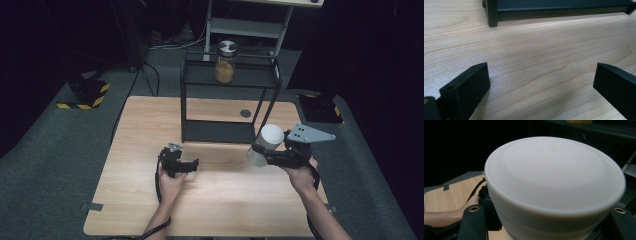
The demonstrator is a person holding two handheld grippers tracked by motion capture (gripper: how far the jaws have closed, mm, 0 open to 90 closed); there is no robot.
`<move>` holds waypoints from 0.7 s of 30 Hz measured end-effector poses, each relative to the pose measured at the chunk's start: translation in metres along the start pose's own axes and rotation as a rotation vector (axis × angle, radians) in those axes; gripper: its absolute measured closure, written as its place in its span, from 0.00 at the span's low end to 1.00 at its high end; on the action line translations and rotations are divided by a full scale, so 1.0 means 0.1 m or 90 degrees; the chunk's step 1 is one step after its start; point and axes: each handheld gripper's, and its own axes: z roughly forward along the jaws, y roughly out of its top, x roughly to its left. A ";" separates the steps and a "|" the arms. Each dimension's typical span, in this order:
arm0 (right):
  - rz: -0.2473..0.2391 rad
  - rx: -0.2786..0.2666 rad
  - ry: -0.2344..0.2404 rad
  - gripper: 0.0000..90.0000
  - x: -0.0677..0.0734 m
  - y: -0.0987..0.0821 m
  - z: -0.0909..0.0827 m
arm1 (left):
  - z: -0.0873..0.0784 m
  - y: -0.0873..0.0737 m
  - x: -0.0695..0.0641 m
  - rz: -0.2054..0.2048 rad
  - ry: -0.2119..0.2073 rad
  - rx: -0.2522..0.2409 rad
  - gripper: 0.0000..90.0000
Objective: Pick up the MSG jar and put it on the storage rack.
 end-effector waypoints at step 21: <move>-0.006 -0.024 -0.033 0.38 -0.23 0.49 -0.07 | 0.00 0.00 0.00 0.000 0.000 0.000 0.01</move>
